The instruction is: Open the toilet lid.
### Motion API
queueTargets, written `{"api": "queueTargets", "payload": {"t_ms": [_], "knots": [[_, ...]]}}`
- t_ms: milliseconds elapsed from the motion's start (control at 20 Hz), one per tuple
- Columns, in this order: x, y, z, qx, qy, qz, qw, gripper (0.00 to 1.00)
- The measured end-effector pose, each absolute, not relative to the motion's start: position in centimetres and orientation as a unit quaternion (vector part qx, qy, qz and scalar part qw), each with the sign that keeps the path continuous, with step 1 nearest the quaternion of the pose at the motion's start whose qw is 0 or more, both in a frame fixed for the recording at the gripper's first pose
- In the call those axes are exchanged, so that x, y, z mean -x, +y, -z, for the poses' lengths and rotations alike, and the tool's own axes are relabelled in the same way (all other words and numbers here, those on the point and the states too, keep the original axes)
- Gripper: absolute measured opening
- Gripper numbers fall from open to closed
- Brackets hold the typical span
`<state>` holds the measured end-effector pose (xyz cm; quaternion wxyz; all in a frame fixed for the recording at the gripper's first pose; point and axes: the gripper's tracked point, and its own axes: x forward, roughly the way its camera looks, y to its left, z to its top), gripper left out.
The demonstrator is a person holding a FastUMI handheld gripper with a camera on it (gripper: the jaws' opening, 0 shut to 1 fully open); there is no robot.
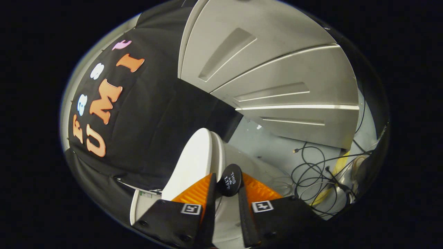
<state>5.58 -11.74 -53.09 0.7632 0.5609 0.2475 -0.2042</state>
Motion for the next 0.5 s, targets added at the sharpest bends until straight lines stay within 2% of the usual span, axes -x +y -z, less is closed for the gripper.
{"api": "queueTargets", "payload": {"t_ms": [150,250,350,400,500], "knots": [[-6.1,-11.9,53.0,-0.567,0.246,0.205,0.759,0.31],[-7.0,-12.2,52.9,-0.574,0.232,0.199,0.76,0.3],[-7.0,-12.8,52.1,-0.583,0.218,0.192,0.759,0.13],[-7.2,-12.5,52.2,-0.584,0.217,0.191,0.759,0.09],[-7.4,-12.5,52.0,-0.591,0.21,0.195,0.754,0.08]]}}
